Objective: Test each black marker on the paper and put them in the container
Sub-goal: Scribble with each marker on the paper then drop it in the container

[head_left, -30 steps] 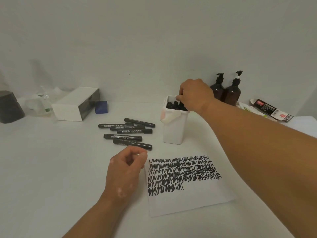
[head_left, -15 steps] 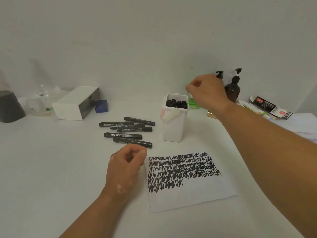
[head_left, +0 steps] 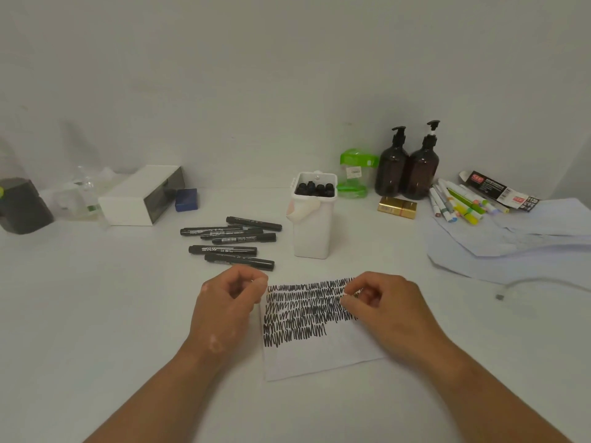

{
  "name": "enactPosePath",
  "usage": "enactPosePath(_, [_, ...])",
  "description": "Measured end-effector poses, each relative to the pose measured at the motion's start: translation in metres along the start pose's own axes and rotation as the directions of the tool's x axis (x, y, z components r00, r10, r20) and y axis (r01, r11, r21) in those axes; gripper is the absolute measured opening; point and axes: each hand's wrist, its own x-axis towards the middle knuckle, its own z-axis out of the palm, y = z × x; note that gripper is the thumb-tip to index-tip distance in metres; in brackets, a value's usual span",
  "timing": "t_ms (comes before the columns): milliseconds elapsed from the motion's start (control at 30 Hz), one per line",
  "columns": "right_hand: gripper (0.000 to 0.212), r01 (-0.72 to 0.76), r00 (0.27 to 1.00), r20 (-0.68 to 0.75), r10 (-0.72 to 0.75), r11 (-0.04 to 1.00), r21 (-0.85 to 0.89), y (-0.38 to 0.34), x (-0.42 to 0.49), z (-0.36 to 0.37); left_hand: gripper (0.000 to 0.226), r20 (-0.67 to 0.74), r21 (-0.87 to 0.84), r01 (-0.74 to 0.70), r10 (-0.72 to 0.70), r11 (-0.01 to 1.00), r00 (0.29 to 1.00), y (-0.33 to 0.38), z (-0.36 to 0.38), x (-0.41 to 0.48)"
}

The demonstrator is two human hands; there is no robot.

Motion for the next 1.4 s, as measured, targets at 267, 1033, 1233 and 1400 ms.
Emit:
enactPosePath(267, [0.009,0.056,0.995,0.082,-0.056,0.998,0.001,0.007,-0.001,0.006,0.021,-0.124,0.385,-0.030,0.084,0.923,0.989,-0.006,0.007,0.006])
enactPosePath(1033, [0.009,0.105,0.982,0.155,-0.110,0.994,0.040,0.006,-0.003,0.001,0.033,0.055,0.502,-0.190,0.188,0.844,0.981,0.037,-0.014,0.049])
enactPosePath(1233, [0.014,0.133,0.971,0.190,-0.147,0.987,0.085,-0.005,-0.010,0.000,0.022,0.167,-0.286,0.241,-0.199,0.927,0.966,0.030,0.003,0.007])
enactPosePath(1400, [0.034,0.189,0.951,0.231,-0.204,0.978,0.086,-0.010,-0.012,-0.003,0.017,0.279,-0.391,0.341,-0.242,0.855,0.929,0.019,0.011,-0.006])
